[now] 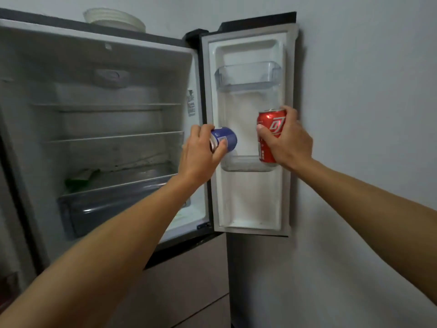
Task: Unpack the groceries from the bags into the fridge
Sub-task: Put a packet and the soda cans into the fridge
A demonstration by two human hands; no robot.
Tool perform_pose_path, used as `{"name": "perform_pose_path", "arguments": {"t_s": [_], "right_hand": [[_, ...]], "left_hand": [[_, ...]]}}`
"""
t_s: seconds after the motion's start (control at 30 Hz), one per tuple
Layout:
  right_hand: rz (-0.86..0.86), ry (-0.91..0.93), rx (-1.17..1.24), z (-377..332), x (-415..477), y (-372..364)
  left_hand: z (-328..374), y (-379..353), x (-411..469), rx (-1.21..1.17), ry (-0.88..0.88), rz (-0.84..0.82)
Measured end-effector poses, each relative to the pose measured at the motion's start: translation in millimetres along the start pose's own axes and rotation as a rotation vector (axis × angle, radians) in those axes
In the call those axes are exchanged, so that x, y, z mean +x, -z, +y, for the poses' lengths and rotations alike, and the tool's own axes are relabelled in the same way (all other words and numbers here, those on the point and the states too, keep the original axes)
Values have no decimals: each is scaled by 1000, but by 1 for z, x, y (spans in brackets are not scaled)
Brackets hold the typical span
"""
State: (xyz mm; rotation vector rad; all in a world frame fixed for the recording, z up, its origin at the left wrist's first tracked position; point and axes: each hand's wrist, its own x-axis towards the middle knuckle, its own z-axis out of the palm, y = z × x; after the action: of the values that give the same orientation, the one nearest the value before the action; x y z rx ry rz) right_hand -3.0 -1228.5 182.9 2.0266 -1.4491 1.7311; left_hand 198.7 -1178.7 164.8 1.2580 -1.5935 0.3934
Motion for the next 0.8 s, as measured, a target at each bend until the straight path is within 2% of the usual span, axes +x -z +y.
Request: {"name": "perform_pose_path", "arguments": {"t_s": [0.23, 0.5, 0.67, 0.8], "right_hand": [[-111, 124, 141, 28, 50, -40], [-281, 191, 22, 71, 48, -76], [-257, 167, 13, 79, 38, -78], [-236, 221, 8, 78, 21, -70]], "left_hand": [[-25, -57, 41, 66, 0, -83], [-51, -87, 59, 184, -96, -167], [-56, -104, 68, 209, -121, -229], [-54, -117, 65, 265, -178, -242]]}}
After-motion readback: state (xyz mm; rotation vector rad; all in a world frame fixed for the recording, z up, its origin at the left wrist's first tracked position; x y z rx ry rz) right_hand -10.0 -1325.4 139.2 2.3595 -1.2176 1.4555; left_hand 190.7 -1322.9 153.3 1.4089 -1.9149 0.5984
